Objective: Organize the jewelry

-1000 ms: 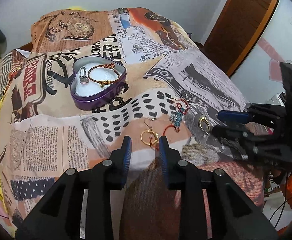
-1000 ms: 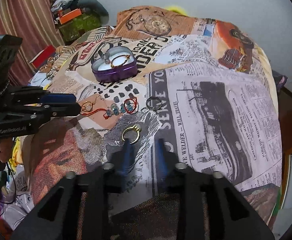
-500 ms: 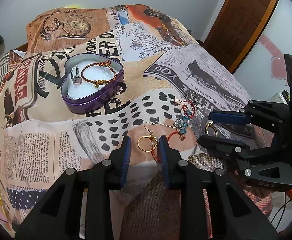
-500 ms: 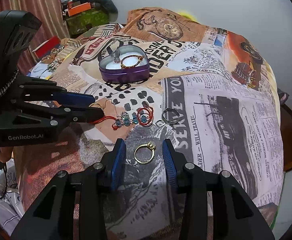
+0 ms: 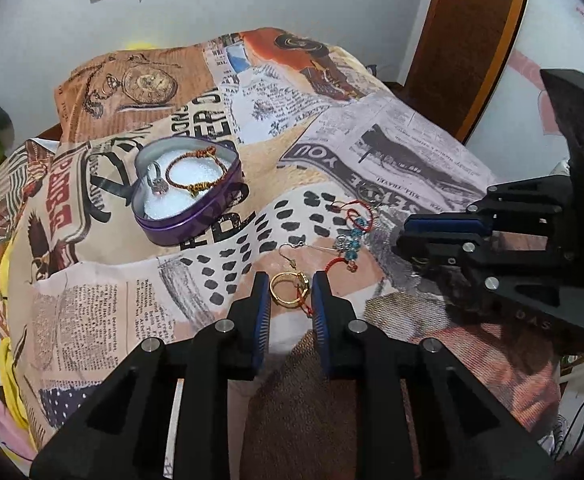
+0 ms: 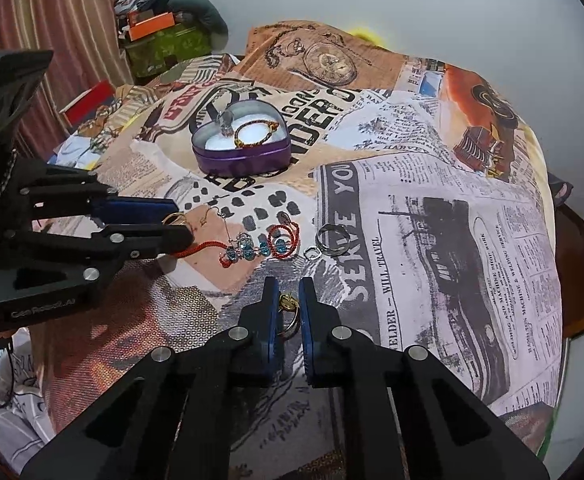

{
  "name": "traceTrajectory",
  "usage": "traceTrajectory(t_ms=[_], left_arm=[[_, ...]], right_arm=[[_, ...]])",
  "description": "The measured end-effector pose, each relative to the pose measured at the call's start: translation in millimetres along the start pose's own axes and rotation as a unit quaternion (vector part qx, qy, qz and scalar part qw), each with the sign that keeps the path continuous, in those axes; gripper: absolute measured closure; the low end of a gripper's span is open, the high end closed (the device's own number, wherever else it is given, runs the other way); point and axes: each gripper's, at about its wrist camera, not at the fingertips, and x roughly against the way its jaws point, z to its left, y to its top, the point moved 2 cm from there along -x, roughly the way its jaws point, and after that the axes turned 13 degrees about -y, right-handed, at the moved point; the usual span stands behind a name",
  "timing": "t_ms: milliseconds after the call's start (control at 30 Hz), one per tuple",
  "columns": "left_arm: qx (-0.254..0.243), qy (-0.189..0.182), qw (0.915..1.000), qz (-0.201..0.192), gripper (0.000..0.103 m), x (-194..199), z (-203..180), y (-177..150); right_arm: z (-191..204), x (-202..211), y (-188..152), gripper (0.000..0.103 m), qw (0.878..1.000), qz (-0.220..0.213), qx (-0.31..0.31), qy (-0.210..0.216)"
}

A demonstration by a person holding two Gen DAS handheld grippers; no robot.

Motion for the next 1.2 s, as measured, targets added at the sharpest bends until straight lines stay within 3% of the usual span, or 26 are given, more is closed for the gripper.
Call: traceTrajectory(t_ms=[367, 733, 1000, 1200], left_arm=[[0.01, -0.003, 0.9983, -0.058, 0.083, 49.3, -2.2, 13.2], [0.014, 0.01, 0.9944, -0.104, 0.083, 78.8, 11.1, 31.3], [0.025, 0.02, 0.9926, -0.117, 0.083, 81.7, 34.3, 37.7], [0.042, 0.025, 0.9932, -0.106, 0.083, 67.5, 60.6, 39.9]], right_arm=[[-2.3, 28.1, 8.6, 0.094, 0.999, -0.032, -0.01, -0.007], [-3.3, 47.7, 38.8, 0.094, 0.997, -0.074, -0.025, -0.007], [2.0, 43.6, 68.0, 0.094, 0.995, -0.094, -0.03, 0.003], [7.9, 26.9, 89.0, 0.094, 0.995, -0.094, -0.03, 0.017]])
